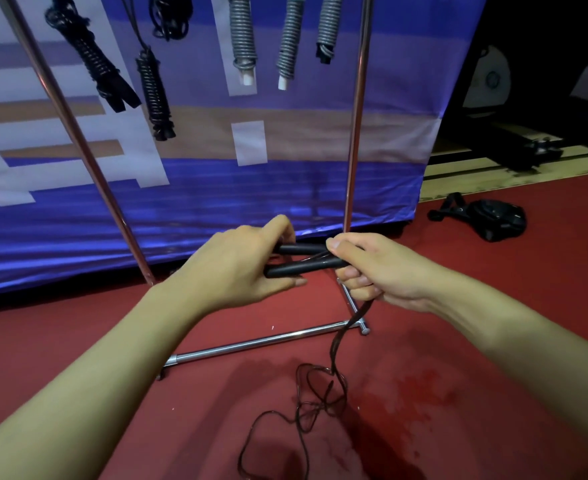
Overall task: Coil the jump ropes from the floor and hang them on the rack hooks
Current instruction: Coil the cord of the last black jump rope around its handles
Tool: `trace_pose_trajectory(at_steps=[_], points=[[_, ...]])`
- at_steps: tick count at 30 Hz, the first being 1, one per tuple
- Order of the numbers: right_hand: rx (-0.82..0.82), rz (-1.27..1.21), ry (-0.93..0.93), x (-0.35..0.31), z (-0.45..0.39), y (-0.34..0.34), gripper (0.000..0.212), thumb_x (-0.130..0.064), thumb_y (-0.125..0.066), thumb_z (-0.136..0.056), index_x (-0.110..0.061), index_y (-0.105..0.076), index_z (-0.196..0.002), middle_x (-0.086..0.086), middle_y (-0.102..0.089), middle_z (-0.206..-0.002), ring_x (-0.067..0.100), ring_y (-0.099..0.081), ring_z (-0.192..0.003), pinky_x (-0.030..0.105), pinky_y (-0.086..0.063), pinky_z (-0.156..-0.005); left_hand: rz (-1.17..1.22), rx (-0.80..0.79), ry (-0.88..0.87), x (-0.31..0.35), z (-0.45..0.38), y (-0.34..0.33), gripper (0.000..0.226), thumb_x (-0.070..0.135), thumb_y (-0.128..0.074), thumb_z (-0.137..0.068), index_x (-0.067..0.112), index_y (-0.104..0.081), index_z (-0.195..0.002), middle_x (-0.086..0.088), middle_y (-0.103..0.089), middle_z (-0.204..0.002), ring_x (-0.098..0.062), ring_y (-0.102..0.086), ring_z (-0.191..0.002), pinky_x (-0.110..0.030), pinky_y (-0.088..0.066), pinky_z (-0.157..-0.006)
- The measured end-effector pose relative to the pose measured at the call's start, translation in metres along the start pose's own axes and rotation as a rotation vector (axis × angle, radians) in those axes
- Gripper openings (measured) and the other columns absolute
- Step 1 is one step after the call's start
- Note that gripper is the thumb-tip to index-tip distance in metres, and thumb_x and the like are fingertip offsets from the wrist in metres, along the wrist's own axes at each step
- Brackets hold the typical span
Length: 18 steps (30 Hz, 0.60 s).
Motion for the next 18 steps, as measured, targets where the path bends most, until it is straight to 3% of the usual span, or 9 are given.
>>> trace_pose_trajectory(at_steps=[2, 7, 10, 14, 18], points=[[-0.001, 0.071, 0.011, -0.001, 0.002, 0.000, 0.023, -0.029, -0.046, -0.109, -0.015, -0.044, -0.090, -0.003, -0.033, -0.064, 0.008, -0.020, -0.053, 0.019, -0.020, -0.043, 0.011, -0.042, 0.009, 0.001, 0.000, -0.009, 0.051, 0.072, -0.062, -0.082, 0.037, -0.033, -0.102, 0.011, -0.060, -0.068, -0.008, -0.053, -0.058, -0.034, -0.040, -0.057], [0.041, 0.259, 0.031, -0.005, 0.008, 0.003, 0.025, -0.030, -0.046, -0.109, -0.011, -0.052, -0.093, 0.000, -0.037, -0.066, 0.004, -0.031, -0.047, 0.021, -0.022, -0.045, 0.106, -0.146, -0.074, 0.004, 0.003, -0.023, 0.031, 0.065, -0.061, -0.090, 0.038, -0.050, -0.101, 0.012, -0.067, -0.069, -0.005, -0.063, -0.063, -0.035, -0.054, -0.064], [0.034, 0.361, 0.044, -0.012, 0.010, 0.004, 0.031, -0.033, -0.045, -0.109, -0.010, -0.055, -0.091, 0.001, -0.047, -0.065, 0.009, -0.032, -0.050, 0.022, -0.025, -0.046, 0.162, -0.127, -0.107, 0.012, 0.002, -0.025, 0.032, 0.054, -0.065, -0.095, 0.039, -0.039, -0.083, 0.011, -0.052, -0.061, -0.006, -0.051, -0.057, -0.024, -0.036, -0.054], [-0.014, 0.533, 0.067, -0.021, 0.015, 0.008, 0.044, -0.041, -0.044, -0.109, -0.012, -0.058, -0.078, -0.007, -0.057, -0.058, 0.013, -0.038, -0.050, 0.024, -0.034, -0.047, 0.180, -0.182, -0.103, 0.015, 0.000, -0.027, 0.029, 0.056, -0.061, -0.096, 0.036, -0.041, -0.089, 0.011, -0.052, -0.065, -0.008, -0.051, -0.057, -0.029, -0.038, -0.057], [-0.065, 0.488, 0.062, -0.020, 0.014, 0.013, 0.041, -0.043, -0.049, -0.106, -0.015, -0.065, -0.081, -0.002, -0.064, -0.067, 0.013, -0.039, -0.054, 0.026, -0.033, -0.050, 0.253, -0.261, -0.088, 0.016, 0.000, -0.029, 0.040, 0.061, -0.062, -0.090, 0.023, -0.052, -0.100, 0.010, -0.055, -0.072, -0.005, -0.053, -0.063, -0.020, -0.037, -0.057]])
Point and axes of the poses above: each hand's wrist, its own z-axis away from the middle knuckle, its own y-axis out of the back of the hand, x = y × z, the point moved 6 cm from there along -z, towards the middle knuckle
